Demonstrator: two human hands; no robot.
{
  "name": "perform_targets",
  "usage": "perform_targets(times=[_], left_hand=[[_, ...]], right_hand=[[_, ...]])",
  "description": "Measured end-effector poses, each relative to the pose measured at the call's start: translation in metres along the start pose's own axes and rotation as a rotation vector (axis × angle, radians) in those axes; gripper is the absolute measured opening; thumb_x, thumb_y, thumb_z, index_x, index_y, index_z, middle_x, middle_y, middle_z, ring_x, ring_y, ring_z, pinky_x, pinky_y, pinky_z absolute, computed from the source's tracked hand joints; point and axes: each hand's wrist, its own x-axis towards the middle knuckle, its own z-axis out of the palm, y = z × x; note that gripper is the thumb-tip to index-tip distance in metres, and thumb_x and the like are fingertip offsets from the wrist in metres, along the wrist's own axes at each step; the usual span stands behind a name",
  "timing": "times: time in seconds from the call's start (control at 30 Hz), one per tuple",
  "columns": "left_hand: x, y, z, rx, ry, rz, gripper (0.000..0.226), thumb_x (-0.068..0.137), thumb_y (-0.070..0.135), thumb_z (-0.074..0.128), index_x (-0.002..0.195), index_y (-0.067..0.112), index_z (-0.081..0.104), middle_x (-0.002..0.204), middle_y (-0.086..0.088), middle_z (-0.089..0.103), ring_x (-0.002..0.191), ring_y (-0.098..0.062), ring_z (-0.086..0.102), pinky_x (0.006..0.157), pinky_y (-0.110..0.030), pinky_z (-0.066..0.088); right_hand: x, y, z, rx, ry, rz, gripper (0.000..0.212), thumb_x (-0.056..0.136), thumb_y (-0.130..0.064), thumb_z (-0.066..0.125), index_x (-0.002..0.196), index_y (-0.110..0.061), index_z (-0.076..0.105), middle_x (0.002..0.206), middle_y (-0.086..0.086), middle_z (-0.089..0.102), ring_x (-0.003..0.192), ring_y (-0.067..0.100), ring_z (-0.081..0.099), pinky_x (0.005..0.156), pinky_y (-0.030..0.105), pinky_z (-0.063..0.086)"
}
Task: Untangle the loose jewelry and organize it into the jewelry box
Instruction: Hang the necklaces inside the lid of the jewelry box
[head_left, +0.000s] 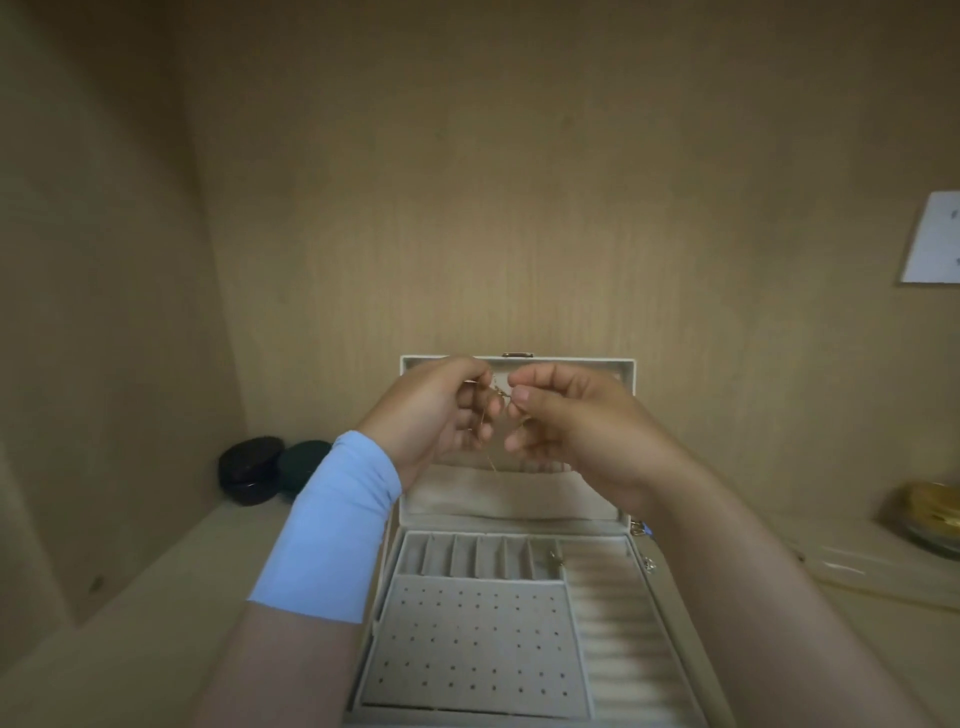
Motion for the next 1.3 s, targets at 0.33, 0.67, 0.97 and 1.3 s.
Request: perform_targets(times=[0.33,0.67,0.97,1.3], left_hand=[[-0.001,-0.007,-0.014,0.298,-0.106,-0.059,0.014,0.097,0.022,0.051,0.089,0.014,0.06,0.057,0.003,0.041,0.048,-0.014,0.032,0.051,-0.025,0.025],[-0.008,-0.006,-0.031,0.826,-0.22,-0.105,0.013,0.088,0.039,0.066,0.085,0.033,0.078,0.068,0.006,0.056,0.066,-0.015,0.05,0.066,-0.026,0.044],[0.002,-0.01,-0.023,0.834,-0.169,-0.056,0.025,0.083,0.04,0.07,0.107,0.035,0.068,0.112,0.013,0.069,0.113,-0.008,0.059,0.106,-0.031,0.041],[0.005,-0.024,-0.022,0.513,-0.163,-0.108,0.016,0.093,0.02,0.063,0.099,0.005,0.068,0.064,0.001,0.061,0.055,-0.015,0.056,0.078,-0.038,0.059]], right_hand=[[-0.005,-0.002,-0.024,-0.451,-0.2,0.141,0.019,0.095,-0.023,0.063,0.095,-0.01,0.076,0.065,0.001,0.056,0.049,0.013,0.04,0.05,0.028,0.039],[-0.002,0.006,-0.025,-0.445,-0.18,0.136,0.02,0.094,-0.015,0.062,0.077,-0.014,0.073,0.071,0.01,0.057,0.062,0.023,0.052,0.069,0.039,0.053],[0.006,0.017,-0.012,-0.503,-0.057,-0.026,0.015,0.096,-0.016,0.063,0.086,-0.011,0.073,0.061,0.0,0.057,0.049,0.013,0.048,0.05,0.029,0.047],[0.011,0.022,-0.018,-0.709,0.148,-0.148,0.011,0.092,-0.021,0.069,0.082,-0.02,0.075,0.059,-0.003,0.063,0.043,0.001,0.05,0.048,0.016,0.042]])
